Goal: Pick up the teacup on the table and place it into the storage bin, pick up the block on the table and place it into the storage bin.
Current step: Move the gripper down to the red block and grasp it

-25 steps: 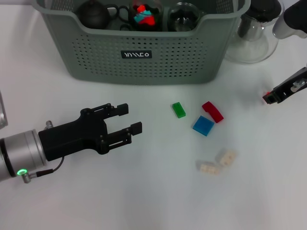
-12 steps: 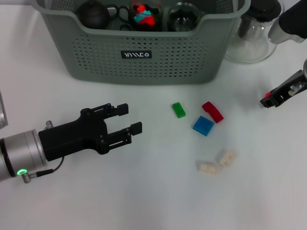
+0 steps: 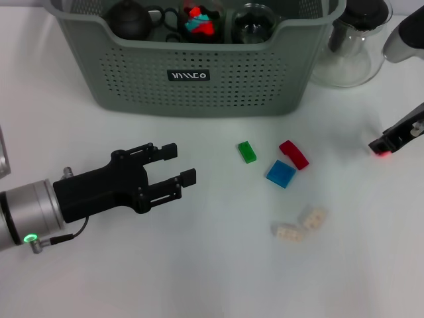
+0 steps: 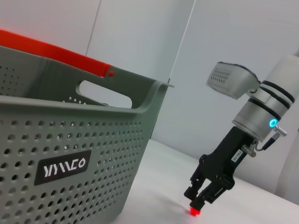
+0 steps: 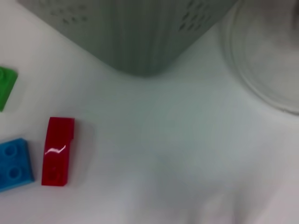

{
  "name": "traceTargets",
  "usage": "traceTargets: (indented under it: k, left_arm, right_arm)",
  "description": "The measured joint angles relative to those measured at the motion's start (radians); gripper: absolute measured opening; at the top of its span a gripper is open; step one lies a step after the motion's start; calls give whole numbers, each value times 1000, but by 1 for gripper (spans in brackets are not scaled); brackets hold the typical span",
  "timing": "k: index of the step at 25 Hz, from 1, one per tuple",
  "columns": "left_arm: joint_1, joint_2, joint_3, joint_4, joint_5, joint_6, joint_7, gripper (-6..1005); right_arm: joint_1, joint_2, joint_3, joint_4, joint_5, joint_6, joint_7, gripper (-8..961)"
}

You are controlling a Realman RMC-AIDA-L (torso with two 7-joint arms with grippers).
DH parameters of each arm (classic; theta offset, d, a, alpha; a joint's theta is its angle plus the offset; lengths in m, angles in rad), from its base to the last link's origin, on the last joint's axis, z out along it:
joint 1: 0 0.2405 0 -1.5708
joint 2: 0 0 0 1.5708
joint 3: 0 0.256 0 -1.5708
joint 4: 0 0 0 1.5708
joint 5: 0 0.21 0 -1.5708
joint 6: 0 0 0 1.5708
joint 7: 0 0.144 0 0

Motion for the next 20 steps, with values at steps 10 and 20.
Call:
traceTargets:
  k: [10,20]
  left_arm:
    - [-1,0,0,0,0,0,0,659]
    - [-2,0,0,0,-1,0,0,659]
  right_arm:
    - [-6,1,-16,3,3,-6,3,368]
    - [-8,-1,-15,10,-4,-12,37,366]
